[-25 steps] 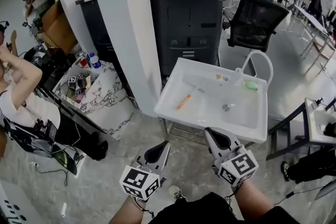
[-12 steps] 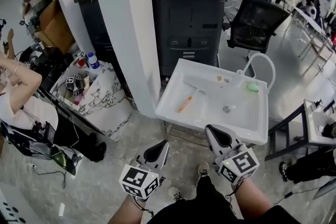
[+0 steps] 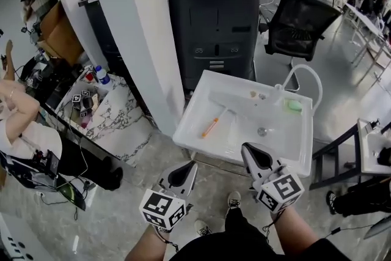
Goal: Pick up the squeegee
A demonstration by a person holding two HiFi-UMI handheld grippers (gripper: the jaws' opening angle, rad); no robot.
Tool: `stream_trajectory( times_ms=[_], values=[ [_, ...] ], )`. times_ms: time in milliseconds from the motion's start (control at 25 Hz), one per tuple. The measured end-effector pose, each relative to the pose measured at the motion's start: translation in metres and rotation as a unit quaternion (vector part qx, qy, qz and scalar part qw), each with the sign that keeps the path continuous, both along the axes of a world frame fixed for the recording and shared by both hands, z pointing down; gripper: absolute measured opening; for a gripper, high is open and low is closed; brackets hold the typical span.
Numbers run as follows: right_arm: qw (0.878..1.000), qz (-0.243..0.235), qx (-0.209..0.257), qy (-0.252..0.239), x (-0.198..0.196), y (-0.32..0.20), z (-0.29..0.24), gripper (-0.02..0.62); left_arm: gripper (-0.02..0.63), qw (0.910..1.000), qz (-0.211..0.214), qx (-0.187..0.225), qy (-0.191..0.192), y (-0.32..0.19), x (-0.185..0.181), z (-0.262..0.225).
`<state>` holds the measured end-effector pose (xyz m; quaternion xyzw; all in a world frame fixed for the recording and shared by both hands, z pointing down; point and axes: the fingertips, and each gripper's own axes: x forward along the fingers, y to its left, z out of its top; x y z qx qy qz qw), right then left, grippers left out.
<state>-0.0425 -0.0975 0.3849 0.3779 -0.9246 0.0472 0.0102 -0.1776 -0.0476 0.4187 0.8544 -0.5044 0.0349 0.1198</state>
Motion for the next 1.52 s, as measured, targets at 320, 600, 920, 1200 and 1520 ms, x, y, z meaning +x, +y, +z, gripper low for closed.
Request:
stream_trajectory(
  times_ms=[320, 600, 920, 1200, 1520],
  values=[
    [1.000, -0.010, -0.011, -0.010, 0.041, -0.068, 0.014, 0.017, 0.017, 0.9998, -0.009, -0.008, -0.017, -0.067, 0.039, 0.011],
    [0.999, -0.022, -0.028, -0.021, 0.072, -0.126, 0.032, 0.017, 0.017, 0.9989, -0.018, -0.024, -0.036, -0.127, 0.070, 0.025],
    [0.998, -0.036, -0.046, -0.030, 0.095, -0.181, 0.045, 0.017, 0.018, 0.9968, -0.036, -0.045, -0.056, -0.182, 0.091, 0.038],
    [0.997, -0.040, -0.049, -0.031, 0.107, -0.205, 0.048, 0.017, 0.100, 0.9935, -0.043, -0.072, -0.077, -0.219, 0.097, 0.057],
    [0.998, -0.022, -0.055, -0.024, 0.111, -0.227, 0.058, 0.017, 0.186, 0.9844, -0.023, -0.129, -0.118, -0.258, 0.089, 0.110]
  ],
)
